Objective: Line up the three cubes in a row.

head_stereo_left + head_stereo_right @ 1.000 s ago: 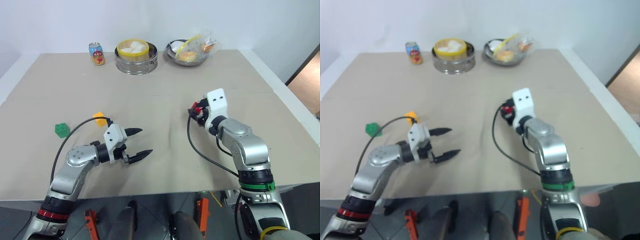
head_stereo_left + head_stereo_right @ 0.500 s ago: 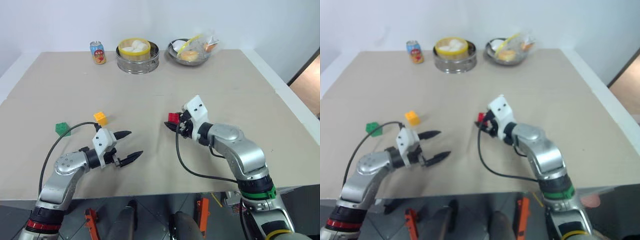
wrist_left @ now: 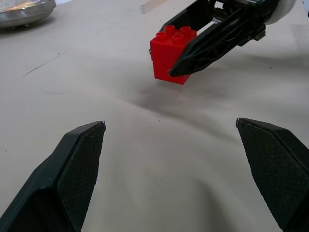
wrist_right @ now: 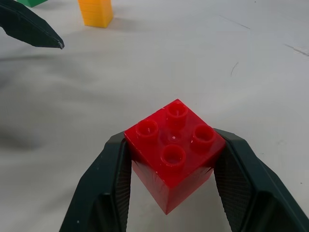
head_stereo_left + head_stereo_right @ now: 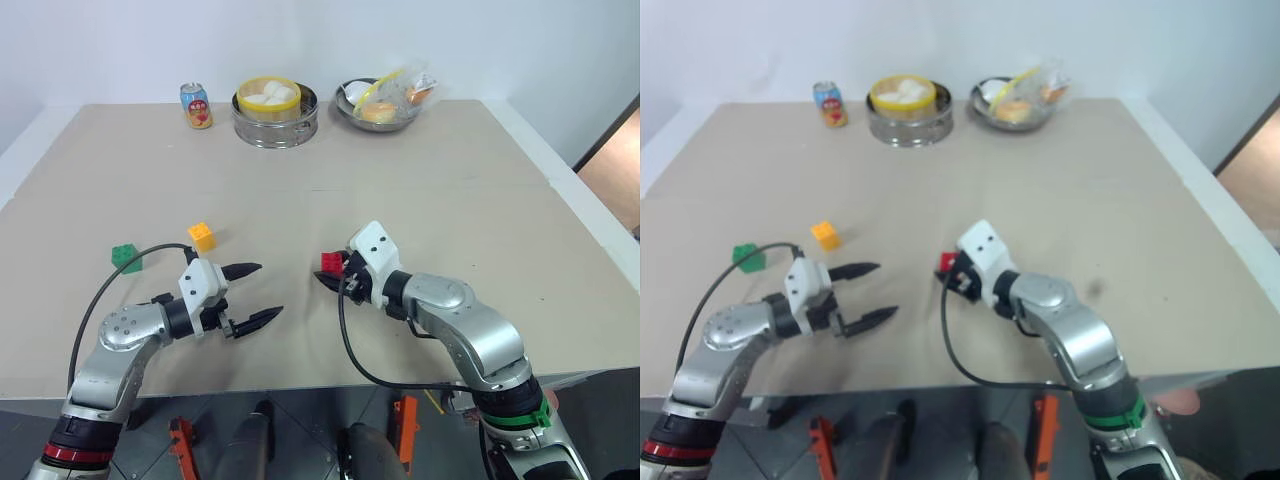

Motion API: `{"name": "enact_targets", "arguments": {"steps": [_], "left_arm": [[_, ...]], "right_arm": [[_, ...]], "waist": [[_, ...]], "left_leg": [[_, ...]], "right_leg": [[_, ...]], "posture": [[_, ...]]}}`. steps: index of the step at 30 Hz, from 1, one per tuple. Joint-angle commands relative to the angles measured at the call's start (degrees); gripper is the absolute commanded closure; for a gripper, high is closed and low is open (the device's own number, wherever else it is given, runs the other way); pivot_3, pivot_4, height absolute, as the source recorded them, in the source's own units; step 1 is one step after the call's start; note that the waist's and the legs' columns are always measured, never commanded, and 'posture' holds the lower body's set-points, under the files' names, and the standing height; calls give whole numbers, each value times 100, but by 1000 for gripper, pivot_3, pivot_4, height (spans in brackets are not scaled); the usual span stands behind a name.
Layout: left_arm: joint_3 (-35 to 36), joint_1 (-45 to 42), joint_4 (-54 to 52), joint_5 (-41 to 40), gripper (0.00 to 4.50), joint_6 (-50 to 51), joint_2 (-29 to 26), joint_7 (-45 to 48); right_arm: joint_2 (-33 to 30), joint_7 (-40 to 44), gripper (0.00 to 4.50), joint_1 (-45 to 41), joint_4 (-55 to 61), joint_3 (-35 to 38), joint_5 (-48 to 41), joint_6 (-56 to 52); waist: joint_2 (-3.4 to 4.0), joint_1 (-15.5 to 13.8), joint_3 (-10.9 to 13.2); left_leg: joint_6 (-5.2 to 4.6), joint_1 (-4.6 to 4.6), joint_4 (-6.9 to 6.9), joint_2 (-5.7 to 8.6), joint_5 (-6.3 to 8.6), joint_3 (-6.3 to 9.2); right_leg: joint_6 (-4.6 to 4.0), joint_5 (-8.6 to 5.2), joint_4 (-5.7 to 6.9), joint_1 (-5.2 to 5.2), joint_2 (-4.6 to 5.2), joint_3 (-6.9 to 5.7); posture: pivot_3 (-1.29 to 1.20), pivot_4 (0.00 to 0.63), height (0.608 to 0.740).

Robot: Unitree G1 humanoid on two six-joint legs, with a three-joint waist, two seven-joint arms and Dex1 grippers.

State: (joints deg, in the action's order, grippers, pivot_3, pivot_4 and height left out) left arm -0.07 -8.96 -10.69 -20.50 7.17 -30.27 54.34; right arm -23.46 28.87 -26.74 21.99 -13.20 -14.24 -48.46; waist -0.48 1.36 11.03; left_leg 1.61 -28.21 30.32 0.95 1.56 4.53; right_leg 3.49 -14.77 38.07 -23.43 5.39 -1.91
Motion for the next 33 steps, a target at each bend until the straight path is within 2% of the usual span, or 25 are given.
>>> {"name": "enact_targets", "arguments": {"steps": [1,30,31,33], "left_arm": [[37,-64,-146,-68,0,-75,-18,-7],[-75,-116,-299,-40,0,63,4,-135],[-74,-116,-297,-43,0,66,-4,-138],[-71,-112,-289,-44,0,67,-25,-140]], "right_arm": [[-84,121,2653,-213,-94,185,-13,167],[-163,388,2653,-171,-917,517,-124,655],[-161,382,1571,-167,-917,522,-126,658],[-150,346,916,-163,-911,546,-109,693]], "waist": [[0,0,0],[0,-1,0],[0,-1,0],[0,-1,0]], "left_leg": [[0,0,0,0,0,0],[-2,0,14,-2,-1,0],[-2,0,14,-2,-2,0],[-2,0,14,-3,-2,1]], "right_leg": [[0,0,0,1,-2,0],[6,8,1,16,-27,-11],[6,8,1,16,-28,-11],[7,9,1,17,-29,-11]], "posture": [[0,150,740],[0,150,740],[0,150,740],[0,150,740]]}}
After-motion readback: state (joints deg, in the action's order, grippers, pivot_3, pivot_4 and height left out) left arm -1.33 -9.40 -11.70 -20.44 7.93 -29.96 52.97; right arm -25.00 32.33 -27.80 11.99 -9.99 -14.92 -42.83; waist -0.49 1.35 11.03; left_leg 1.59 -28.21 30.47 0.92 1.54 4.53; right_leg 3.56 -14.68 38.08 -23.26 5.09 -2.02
